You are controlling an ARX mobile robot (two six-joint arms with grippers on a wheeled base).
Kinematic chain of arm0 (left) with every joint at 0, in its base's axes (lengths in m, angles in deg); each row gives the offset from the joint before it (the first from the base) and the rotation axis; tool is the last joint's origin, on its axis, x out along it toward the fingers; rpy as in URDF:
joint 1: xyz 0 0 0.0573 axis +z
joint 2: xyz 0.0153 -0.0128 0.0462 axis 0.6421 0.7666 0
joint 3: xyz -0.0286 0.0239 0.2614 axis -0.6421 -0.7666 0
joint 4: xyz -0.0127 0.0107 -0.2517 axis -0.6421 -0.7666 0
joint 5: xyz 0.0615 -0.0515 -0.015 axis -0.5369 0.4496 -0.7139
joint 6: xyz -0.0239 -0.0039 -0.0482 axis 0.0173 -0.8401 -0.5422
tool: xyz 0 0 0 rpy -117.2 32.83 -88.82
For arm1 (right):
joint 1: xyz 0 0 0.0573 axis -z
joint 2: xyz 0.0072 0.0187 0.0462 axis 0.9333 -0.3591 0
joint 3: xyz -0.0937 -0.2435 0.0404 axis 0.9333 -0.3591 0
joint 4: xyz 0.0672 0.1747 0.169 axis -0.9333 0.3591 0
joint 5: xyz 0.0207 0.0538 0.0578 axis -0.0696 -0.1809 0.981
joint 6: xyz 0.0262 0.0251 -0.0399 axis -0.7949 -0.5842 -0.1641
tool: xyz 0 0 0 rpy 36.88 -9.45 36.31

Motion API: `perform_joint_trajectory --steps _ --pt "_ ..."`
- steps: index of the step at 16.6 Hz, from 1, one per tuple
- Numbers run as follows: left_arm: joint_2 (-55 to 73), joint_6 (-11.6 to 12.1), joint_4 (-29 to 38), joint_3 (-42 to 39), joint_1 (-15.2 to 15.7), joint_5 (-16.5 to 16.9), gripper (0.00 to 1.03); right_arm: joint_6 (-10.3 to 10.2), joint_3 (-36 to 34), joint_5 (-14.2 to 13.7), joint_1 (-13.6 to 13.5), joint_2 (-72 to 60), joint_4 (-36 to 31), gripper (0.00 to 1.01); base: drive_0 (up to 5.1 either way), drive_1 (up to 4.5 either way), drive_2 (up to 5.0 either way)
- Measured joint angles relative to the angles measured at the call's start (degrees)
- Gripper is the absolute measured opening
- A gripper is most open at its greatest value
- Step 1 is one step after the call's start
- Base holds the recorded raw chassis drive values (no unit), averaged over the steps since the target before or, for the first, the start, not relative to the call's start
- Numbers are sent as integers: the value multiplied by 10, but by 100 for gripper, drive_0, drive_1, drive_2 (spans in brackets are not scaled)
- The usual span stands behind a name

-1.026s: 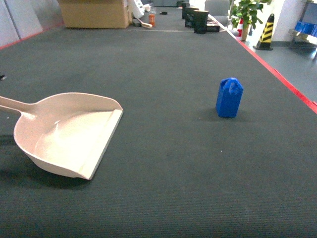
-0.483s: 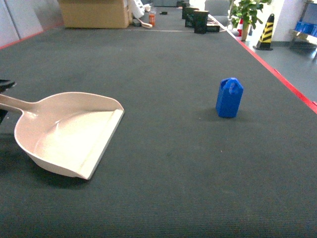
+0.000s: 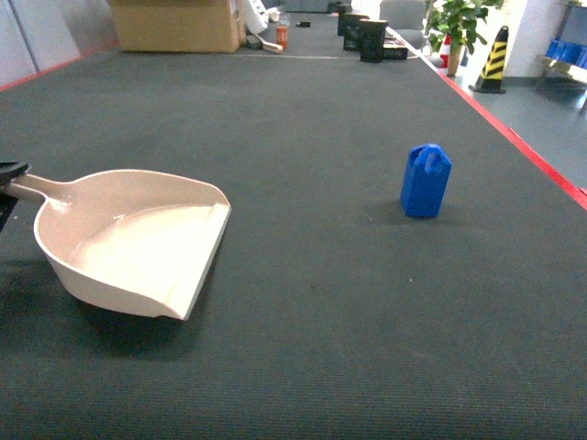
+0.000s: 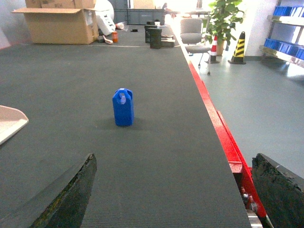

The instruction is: Place part in tray to right shelf

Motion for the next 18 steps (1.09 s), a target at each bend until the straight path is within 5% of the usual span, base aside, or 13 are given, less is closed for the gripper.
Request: perform_joint_trajectory --steps 8,14,18 --pt "-148 10 -2 -105 -141 -80 18 0 0 0 0 0 0 98 0 0 0" --pt "-164 61 -4 -109 -306 -166 18 0 0 0 0 0 0 98 0 0 0" --pt "-181 72 -3 -114 -320 -190 18 0 0 0 0 0 0 98 0 0 0"
